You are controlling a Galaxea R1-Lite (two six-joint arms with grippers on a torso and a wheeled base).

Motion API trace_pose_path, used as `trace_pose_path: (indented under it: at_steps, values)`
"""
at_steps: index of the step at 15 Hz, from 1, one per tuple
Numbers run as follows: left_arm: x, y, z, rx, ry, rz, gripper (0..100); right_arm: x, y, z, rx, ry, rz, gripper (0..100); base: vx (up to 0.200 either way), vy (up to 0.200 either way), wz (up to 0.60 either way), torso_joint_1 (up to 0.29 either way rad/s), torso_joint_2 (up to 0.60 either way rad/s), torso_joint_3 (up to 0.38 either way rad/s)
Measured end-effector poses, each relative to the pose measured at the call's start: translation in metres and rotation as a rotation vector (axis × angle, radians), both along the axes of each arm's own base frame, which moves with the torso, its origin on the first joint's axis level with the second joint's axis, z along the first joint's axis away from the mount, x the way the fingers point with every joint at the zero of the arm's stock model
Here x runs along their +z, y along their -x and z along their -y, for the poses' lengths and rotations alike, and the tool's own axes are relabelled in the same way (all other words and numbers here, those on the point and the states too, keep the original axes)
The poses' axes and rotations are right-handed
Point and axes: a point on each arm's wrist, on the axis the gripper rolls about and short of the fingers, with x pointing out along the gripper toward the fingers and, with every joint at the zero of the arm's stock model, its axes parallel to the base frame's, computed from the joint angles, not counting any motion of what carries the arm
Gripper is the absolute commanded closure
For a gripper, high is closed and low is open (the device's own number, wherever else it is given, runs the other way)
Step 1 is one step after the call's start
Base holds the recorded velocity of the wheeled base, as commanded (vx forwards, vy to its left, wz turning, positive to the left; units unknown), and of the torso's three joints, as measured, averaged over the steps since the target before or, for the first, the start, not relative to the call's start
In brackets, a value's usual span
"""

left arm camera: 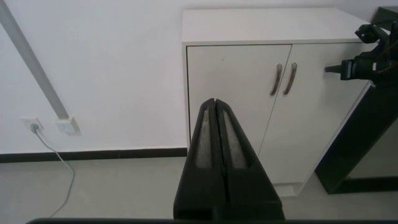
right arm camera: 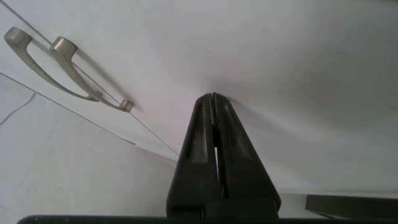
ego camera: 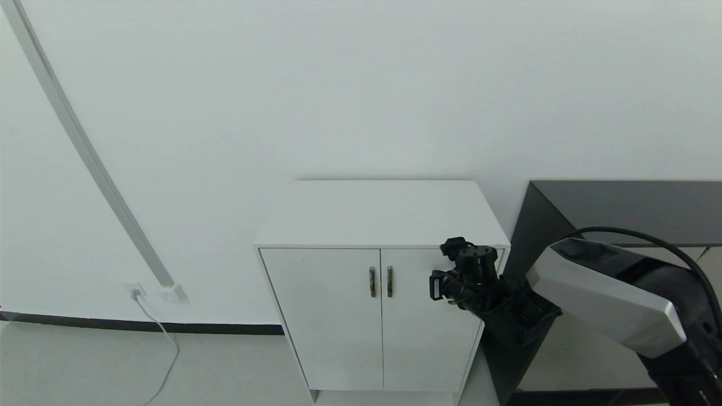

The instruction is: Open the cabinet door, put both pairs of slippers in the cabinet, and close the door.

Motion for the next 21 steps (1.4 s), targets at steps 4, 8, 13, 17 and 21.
trace_pose_path:
  at_steps: [4,8,13,17,21]
  values:
    - [0.000,0.000,0.000,0.000,0.000,0.000,100,0.035,0.042,0.014,0.018,-0.016,0.029,100,0.000,0.000,0.00,0.000,0.00,0.000]
    - [0.000,0.000,0.000,0.001,0.000,0.000,100,0.077,0.091,0.056,-0.050,-0.011,0.056,100,0.000,0.000,0.00,0.000,0.00,0.000]
    - [0.000,0.000,0.000,0.000,0.000,0.000,100,0.103,0.159,0.122,-0.197,0.045,0.056,100,0.000,0.000,0.00,0.000,0.00,0.000]
    - [0.000,0.000,0.000,0.001,0.000,0.000,100,0.105,0.206,0.159,-0.291,0.096,0.045,100,0.000,0.000,0.00,0.000,0.00,0.000]
    - [0.000,0.000,0.000,0.000,0.000,0.000,100,0.098,0.247,0.183,-0.344,0.141,0.023,100,0.000,0.000,0.00,0.000,0.00,0.000]
